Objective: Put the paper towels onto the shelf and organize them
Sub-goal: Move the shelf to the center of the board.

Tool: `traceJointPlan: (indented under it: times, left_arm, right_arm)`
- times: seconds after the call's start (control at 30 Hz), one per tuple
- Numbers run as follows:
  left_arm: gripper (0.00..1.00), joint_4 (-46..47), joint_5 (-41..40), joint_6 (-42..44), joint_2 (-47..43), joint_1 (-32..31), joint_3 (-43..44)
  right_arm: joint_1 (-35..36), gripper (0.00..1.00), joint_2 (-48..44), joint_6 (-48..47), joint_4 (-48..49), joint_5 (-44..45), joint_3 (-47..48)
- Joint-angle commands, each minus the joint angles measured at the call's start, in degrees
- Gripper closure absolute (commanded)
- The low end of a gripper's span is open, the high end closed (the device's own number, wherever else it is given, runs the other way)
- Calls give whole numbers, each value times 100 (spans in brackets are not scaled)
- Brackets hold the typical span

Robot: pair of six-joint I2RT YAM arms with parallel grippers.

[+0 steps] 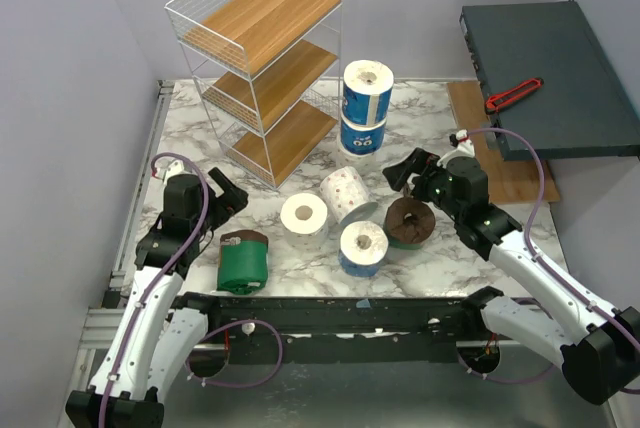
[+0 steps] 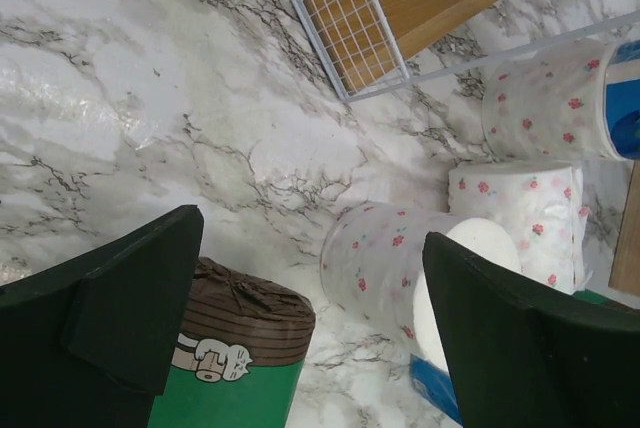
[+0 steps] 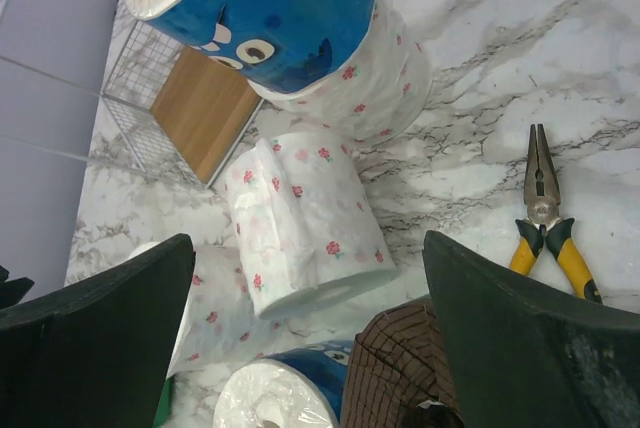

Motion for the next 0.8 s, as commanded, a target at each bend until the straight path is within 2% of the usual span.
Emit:
traceJointPlan:
  times: [0.0, 0.37, 0.47, 0.6, 0.77]
  left_arm:
    - [2, -14, 91, 194, 77, -19, 122]
    - [2, 13, 20, 787, -405, -139, 381]
    - [2, -62, -436, 847, -461, -668, 577]
    - [2, -189, -1215, 725, -295, -1628, 801]
    - [2, -63, -1314, 615, -443, -1834, 762]
  right_arm:
    - [30, 0, -2, -226, -235, -171, 115]
    - [31, 0, -25, -596, -422, -595, 399]
    - [31, 0, 187, -604, -677, -477, 601]
    - [48, 0, 472, -415, -963, 214, 815]
    - [79, 0, 647, -351, -1087, 409, 1014]
